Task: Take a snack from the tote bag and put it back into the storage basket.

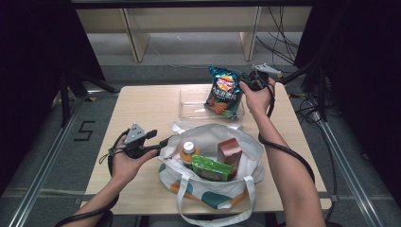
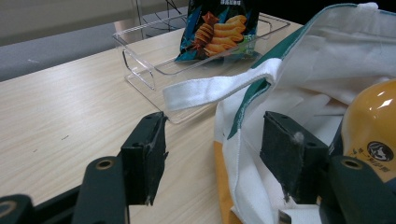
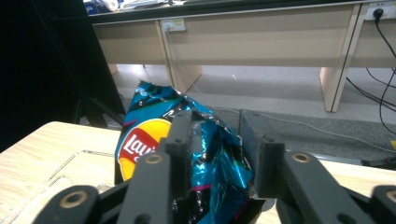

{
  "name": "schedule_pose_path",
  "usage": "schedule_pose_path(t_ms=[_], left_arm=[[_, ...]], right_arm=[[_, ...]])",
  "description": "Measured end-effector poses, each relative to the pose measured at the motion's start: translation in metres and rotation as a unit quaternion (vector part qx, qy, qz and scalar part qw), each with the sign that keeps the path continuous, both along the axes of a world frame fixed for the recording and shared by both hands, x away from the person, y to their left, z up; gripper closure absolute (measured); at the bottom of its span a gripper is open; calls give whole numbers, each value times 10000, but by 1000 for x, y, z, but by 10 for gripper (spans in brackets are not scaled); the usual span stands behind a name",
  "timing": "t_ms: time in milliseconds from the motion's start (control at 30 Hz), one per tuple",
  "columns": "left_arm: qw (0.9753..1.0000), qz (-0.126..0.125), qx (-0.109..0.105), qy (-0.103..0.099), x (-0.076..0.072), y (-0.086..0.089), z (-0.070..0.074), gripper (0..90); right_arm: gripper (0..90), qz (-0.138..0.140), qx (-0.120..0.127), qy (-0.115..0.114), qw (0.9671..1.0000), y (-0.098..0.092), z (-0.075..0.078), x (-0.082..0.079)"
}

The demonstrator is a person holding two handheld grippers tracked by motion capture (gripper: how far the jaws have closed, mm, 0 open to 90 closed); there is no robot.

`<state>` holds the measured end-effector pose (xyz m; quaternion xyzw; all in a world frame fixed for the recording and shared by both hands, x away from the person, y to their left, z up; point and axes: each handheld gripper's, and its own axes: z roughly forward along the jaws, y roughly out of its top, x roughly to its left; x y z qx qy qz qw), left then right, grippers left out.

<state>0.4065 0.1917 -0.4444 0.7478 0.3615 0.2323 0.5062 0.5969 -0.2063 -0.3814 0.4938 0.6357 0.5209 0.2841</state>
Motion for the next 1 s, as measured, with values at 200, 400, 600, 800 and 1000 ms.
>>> schedule_pose_path(t_ms=[200,400,600,800,1000], left_arm=[[10000,10,-7,9,-1,-1,0,394],[10000,4,-7,5,-1,-1,0,394],[9999,-57,25,-89,-2,-1,2,394],[10000,-9,-15,-47,-3,-1,2,394],[10000,-25,-24,-45,-3,-1,2,394]], right_arm=[[567,-29,135,7,9999,-3,3,-5],[533,33,49,-103,9999,-7,3,-9],[496,26,42,-124,9999,-6,6,-17],[484,87,59,-127,9999,-7,11,-28],[484,155,-16,-145,9998,-10,17,-43]])
